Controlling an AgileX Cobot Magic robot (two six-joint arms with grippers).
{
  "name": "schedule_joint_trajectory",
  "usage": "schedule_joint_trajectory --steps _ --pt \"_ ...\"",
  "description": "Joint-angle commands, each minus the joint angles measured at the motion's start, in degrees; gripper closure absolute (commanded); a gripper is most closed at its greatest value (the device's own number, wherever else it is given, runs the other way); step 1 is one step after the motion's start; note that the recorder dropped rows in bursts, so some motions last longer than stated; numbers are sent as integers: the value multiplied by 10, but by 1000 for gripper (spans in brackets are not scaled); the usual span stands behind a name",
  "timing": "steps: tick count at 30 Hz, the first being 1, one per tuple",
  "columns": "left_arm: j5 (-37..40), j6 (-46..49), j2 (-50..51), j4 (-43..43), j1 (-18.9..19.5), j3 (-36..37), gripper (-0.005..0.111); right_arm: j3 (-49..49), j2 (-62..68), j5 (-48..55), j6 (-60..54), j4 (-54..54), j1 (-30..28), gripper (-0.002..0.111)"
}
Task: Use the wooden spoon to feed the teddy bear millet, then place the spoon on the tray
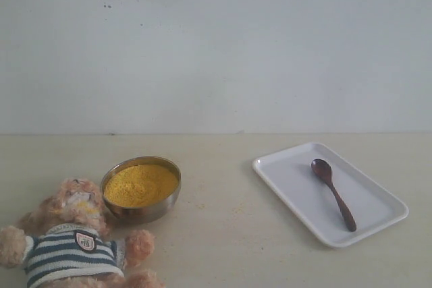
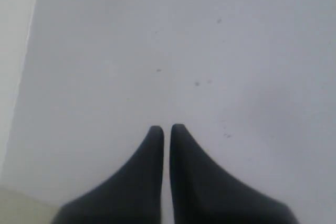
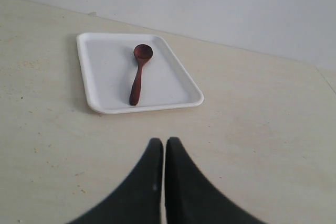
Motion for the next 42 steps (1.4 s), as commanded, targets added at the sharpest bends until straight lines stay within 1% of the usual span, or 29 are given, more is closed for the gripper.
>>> schedule_joint_trajectory --steps 1,5,6,8,10,12,14,17,19,22,29,30,33,35,40,42 --pt "84 5 -68 2 -33 -3 103 0 -3 -5 3 0 -2 107" --pt "175 5 -101 8 -71 3 103 0 -3 -5 3 0 -2 107" --pt "202 7 -105 20 -82 7 103 0 -3 -5 3 0 -2 107" --pt "227 12 -107 48 -110 15 103 0 -3 -5 3 0 -2 107" --pt "221 16 -107 96 -135 29 103 0 -3 -5 3 0 -2 107" --pt "217 23 -107 169 -154 49 103 0 -3 -5 8 0 -2 107" --pt "216 24 -105 196 -166 69 103 0 -3 -5 8 0 -2 107" --pt "216 17 -97 187 -170 89 103 0 -3 -5 8 0 -2 107" --pt "185 3 -95 191 -170 99 103 0 -3 -5 8 0 -2 107" --pt "175 39 -91 205 -170 102 103 0 -3 -5 8 0 -2 107" --pt "173 127 -67 205 -170 102 103 0 -3 -5 8 0 -2 107" --pt "173 150 -62 205 -170 102 103 0 -3 -5 8 0 -2 107" --pt "160 274 -46 205 -173 102 103 0 -3 -5 8 0 -2 107" --pt "160 319 -34 205 -173 100 103 0 -3 -5 8 0 -2 107" --pt "162 327 -16 197 -173 100 103 0 -3 -5 8 1 -2 107" --pt "174 295 -14 192 -173 100 103 0 -3 -5 8 6 -2 107"
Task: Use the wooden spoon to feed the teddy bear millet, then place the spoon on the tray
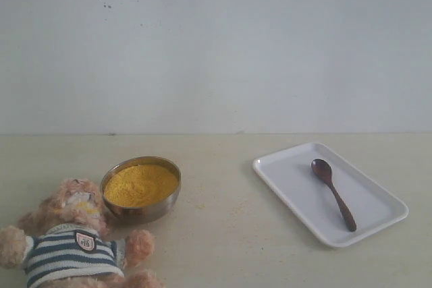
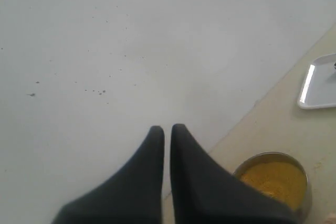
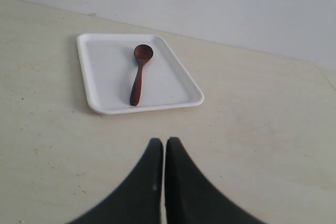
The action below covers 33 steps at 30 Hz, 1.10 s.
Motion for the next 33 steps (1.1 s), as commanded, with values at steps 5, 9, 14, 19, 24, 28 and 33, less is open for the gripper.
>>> schedule_joint_trajectory --steps 5,9,14,19,24,28,33 --pt "17 -488 -3 256 0 8 103 0 -3 -5 3 6 -2 107" --pt "24 -926 -46 540 12 57 103 0 -3 -5 3 6 -2 107" --pt "-16 -1071 -153 668 57 163 103 0 -3 -5 3 6 -2 107" --pt "-69 -1071 -255 668 80 250 103 0 -3 -5 3 6 -2 107" --pt "-64 -1070 -336 669 81 314 103 0 -3 -5 3 6 -2 107" --pt "-63 -1070 -364 669 81 332 103 0 -3 -5 3 6 -2 107" --pt "-44 -1070 -364 673 81 332 103 0 -3 -5 3 6 -2 107"
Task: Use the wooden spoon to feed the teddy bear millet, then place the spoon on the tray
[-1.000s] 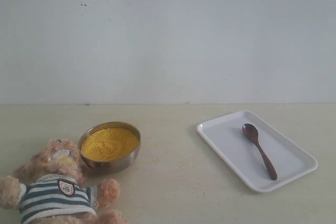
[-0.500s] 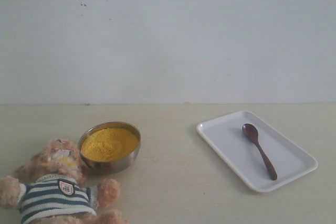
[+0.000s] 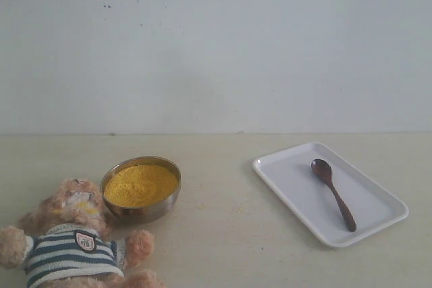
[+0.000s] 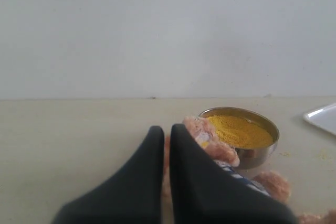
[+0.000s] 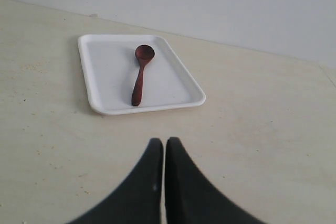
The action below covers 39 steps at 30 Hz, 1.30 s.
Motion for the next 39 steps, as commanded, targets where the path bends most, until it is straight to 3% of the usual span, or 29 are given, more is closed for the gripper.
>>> schedule_joint_trajectory --steps 1,5,12,16,33,39 --pt "4 -7 -3 16 2 3 103 0 -3 -5 3 1 -2 107" --pt "4 -7 -3 59 2 3 103 0 -3 -5 3 1 -2 107" --pt "15 -6 -3 61 2 3 103 0 -3 -5 3 1 -2 107" --pt "141 -13 -3 53 2 3 103 0 -3 -5 3 1 -2 107" --pt "140 -13 -3 55 2 3 103 0 -3 -5 3 1 -2 107" --pt "140 -13 -3 55 2 3 103 0 -3 -5 7 -29 66 107"
